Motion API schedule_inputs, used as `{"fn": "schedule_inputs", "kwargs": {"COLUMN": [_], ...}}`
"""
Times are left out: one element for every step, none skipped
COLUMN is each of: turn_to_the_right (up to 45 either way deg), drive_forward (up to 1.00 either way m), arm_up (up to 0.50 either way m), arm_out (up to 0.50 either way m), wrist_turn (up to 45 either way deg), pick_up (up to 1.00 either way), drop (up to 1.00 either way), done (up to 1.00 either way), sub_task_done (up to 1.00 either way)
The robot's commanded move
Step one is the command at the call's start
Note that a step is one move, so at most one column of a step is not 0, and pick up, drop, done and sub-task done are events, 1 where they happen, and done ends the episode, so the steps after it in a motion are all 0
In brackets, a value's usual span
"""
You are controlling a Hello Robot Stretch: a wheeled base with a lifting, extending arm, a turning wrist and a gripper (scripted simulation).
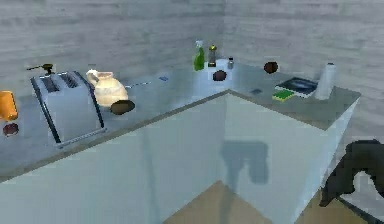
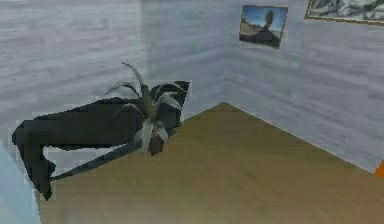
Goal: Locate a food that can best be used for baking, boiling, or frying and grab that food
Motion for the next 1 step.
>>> {"fn": "schedule_inputs", "kwargs": {"turn_to_the_right": [0.0], "drive_forward": [0.10], "arm_up": [0.00], "arm_out": [0.00], "wrist_turn": [0.0], "pick_up": [0.00], "drop": [0.00], "done": [0.00], "sub_task_done": [0.00]}}
